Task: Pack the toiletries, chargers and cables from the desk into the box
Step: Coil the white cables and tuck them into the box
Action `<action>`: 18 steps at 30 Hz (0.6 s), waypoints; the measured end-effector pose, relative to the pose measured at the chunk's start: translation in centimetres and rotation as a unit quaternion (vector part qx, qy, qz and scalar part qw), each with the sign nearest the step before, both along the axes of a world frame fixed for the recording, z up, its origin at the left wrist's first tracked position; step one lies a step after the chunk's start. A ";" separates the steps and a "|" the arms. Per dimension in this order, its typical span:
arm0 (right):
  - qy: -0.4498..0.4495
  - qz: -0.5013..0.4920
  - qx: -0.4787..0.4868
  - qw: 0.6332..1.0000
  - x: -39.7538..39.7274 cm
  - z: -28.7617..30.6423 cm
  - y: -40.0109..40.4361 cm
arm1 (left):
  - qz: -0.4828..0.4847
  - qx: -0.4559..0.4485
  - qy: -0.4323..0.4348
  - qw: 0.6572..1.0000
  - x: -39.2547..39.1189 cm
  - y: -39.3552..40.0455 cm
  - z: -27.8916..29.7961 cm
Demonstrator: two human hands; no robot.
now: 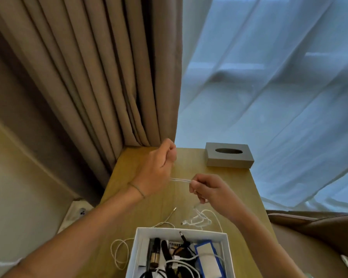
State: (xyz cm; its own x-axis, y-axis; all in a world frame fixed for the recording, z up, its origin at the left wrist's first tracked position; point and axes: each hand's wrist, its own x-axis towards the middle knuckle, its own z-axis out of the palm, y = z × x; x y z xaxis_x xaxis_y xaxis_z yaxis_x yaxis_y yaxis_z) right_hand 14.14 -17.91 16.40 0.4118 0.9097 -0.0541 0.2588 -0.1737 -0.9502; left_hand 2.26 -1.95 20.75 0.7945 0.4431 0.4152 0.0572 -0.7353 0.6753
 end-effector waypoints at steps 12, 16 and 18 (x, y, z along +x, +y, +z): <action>-0.097 0.010 0.065 0.993 -0.3 4.5 2.1 | -0.064 -0.094 -0.010 0.994 -2.4 -0.9 -2.9; -0.018 -0.021 0.070 0.997 -2.3 3.6 2.8 | 0.014 -0.269 -0.138 0.953 -2.7 -1.6 -2.7; 0.017 -0.025 0.054 0.998 -3.7 2.8 3.1 | 0.081 -0.339 -0.174 0.921 -2.7 -1.3 -2.3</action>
